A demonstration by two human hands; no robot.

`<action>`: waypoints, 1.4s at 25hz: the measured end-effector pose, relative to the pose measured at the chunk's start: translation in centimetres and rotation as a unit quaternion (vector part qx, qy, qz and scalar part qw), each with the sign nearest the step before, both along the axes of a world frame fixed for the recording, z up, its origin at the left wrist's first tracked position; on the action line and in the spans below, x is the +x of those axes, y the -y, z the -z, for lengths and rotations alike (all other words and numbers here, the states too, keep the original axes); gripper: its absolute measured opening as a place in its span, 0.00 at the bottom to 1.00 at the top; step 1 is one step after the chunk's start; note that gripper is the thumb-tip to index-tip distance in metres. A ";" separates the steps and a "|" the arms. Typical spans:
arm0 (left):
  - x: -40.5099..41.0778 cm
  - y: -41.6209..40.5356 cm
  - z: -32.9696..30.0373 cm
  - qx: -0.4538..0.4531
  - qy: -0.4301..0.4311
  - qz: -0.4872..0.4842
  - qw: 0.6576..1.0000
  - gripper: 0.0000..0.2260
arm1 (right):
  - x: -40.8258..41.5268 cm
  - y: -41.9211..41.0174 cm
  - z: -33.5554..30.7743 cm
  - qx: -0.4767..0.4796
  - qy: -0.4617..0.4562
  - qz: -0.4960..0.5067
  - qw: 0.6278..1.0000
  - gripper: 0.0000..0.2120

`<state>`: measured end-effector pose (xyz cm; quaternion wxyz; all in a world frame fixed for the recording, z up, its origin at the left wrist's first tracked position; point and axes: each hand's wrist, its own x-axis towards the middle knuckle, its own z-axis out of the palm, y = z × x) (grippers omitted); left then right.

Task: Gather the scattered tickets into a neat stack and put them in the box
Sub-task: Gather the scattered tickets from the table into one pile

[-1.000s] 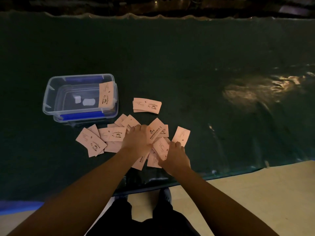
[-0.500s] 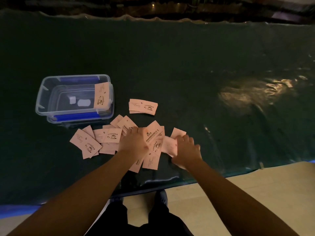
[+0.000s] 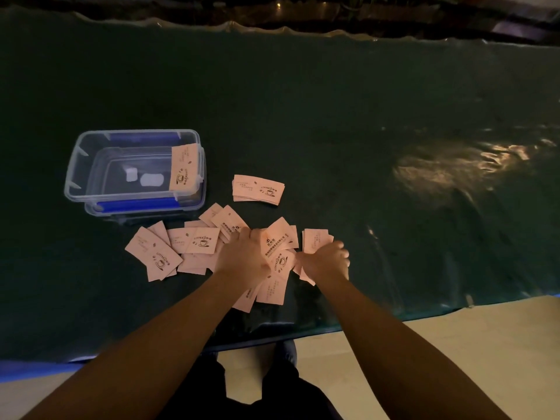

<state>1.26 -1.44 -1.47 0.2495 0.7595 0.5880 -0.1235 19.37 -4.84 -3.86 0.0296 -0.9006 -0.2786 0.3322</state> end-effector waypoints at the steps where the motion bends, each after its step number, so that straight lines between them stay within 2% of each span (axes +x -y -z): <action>1: 0.0 0.0 -0.1 -0.001 -0.003 0.013 1.000 0.39 | 0.1 -0.2 0.0 -0.002 -0.006 0.005 1.000 0.55; 5: -0.1 -0.2 -0.4 -0.003 -0.008 0.078 0.997 0.37 | 1.6 -0.7 -0.6 -0.016 0.008 -0.014 1.000 0.50; 7: -0.1 -0.4 -0.3 -0.004 0.007 0.099 0.995 0.36 | 2.6 -0.9 -1.0 0.009 0.010 -0.037 0.999 0.47; 11: 0.6 -1.0 0.0 -0.016 0.088 0.096 0.991 0.33 | 2.8 -1.5 -1.4 0.046 -0.032 -0.177 0.983 0.40; 16: 0.3 -0.5 0.7 0.064 0.077 0.009 0.995 0.32 | 1.3 -2.9 -1.4 0.024 -0.031 -0.391 0.919 0.46; 18: -0.8 -0.1 1.0 0.064 0.052 -0.027 0.996 0.34 | 0.9 -3.8 -1.6 0.013 -0.018 -0.467 0.884 0.47; 21: -2.4 1.6 1.7 0.037 0.004 -0.063 0.997 0.40 | 0.4 -5.2 -1.8 0.008 0.001 -0.542 0.841 0.43; 24: -3.0 3.8 2.2 0.015 -0.018 -0.084 0.996 0.42 | -0.2 -6.4 -2.4 0.005 -0.002 -0.562 0.827 0.40; 27: -3.2 5.0 2.4 -0.010 -0.007 -0.102 0.995 0.43 | -0.6 -6.7 -2.6 -0.004 0.029 -0.567 0.823 0.42; 29: -3.3 5.3 2.4 -0.029 0.011 -0.108 0.994 0.44 | -0.4 -6.4 -2.6 -0.008 0.029 -0.540 0.841 0.43; 32: -3.4 5.2 2.1 -0.056 0.023 -0.104 0.993 0.39 | 0.4 -5.4 -2.4 -0.009 0.022 -0.486 0.874 0.43; 35: -3.4 5.0 1.7 -0.043 -0.017 -0.059 0.997 0.36 | 1.3 -4.5 -2.3 -0.007 0.017 -0.426 0.905 0.42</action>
